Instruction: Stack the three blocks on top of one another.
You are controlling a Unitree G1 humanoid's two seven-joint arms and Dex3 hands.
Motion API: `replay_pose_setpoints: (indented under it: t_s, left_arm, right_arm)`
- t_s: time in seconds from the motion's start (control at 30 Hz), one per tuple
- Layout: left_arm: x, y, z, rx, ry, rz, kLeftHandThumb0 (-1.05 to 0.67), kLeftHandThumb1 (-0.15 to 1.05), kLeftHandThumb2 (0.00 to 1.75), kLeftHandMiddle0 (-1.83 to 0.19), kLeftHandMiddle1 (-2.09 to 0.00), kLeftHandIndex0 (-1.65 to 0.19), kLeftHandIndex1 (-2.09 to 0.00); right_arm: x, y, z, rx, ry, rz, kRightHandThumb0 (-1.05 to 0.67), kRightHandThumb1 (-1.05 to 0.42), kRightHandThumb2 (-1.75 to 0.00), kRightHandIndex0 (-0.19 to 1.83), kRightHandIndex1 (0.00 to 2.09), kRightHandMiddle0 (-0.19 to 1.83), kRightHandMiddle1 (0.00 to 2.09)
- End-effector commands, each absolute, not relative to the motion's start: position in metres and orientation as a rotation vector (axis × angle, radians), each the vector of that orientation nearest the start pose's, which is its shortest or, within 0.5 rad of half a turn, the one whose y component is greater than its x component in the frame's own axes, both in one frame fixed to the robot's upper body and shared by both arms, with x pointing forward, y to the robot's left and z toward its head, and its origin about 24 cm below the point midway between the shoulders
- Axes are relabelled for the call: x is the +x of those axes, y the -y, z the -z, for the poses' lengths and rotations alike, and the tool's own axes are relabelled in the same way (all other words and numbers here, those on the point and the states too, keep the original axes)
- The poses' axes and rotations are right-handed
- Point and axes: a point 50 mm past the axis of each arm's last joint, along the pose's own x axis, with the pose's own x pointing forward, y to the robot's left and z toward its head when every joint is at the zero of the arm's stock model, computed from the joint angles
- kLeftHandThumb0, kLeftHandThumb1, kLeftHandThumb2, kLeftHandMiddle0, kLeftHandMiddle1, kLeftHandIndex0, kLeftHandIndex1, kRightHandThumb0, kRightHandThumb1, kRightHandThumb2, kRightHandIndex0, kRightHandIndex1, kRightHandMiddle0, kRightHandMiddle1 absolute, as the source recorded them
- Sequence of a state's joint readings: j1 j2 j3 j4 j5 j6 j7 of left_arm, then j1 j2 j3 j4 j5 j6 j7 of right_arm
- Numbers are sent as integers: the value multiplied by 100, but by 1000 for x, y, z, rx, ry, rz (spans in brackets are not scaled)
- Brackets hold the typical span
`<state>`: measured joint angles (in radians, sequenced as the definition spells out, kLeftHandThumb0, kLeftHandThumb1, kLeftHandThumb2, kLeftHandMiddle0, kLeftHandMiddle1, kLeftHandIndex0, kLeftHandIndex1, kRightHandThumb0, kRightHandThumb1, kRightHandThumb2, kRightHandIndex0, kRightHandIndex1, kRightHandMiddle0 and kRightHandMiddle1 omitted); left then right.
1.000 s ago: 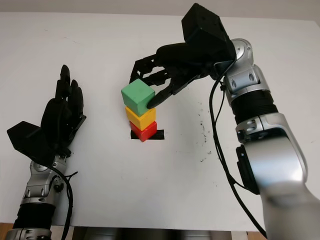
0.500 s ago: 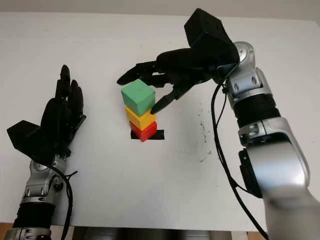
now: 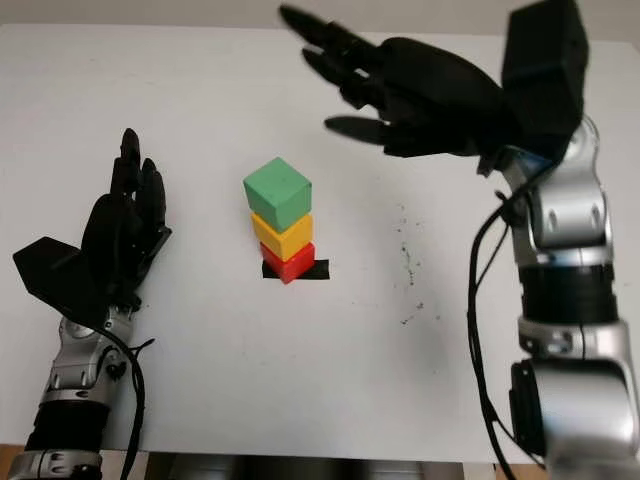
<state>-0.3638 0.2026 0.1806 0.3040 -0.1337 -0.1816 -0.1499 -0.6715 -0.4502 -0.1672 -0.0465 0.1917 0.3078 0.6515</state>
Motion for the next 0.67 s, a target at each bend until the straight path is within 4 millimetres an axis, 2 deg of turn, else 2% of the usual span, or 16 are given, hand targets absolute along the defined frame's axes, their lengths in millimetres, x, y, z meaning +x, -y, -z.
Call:
replay_pose_setpoints:
  t_s: [0.0, 0.1, 0.27, 0.5, 0.63]
  left_arm:
    - [320, -210, -109, 63, 282, 26, -69, 105, 63, 19, -3, 19, -1]
    - [325, -213, -114, 72, 299, 38, -69, 105, 62, 19, -3, 19, -2]
    - [331, -213, -119, 75, 310, 47, -71, 105, 60, 19, -1, 19, 0]
    - [339, -208, -124, 84, 320, 69, -70, 105, 61, 19, -1, 19, 0]
    - [339, -203, -127, 106, 332, 72, -71, 105, 63, 19, -2, 19, 0]
  right_arm:
    - [311, 196, -233, -242, 381, -487, -90, -105, -73, -19, 0, -19, 0]
    - [296, 206, -210, -104, 358, -333, -89, -105, -73, -19, 0, -19, 0]
    - [280, 208, -180, -50, 319, -148, -85, -105, -72, -19, 0, -19, 0]
    - [272, 194, -144, -74, 217, -1, -76, -105, -73, -19, 0, -19, 0]
    - [273, 185, -135, -33, 195, 30, -72, -105, -77, -19, 0, -19, 0]
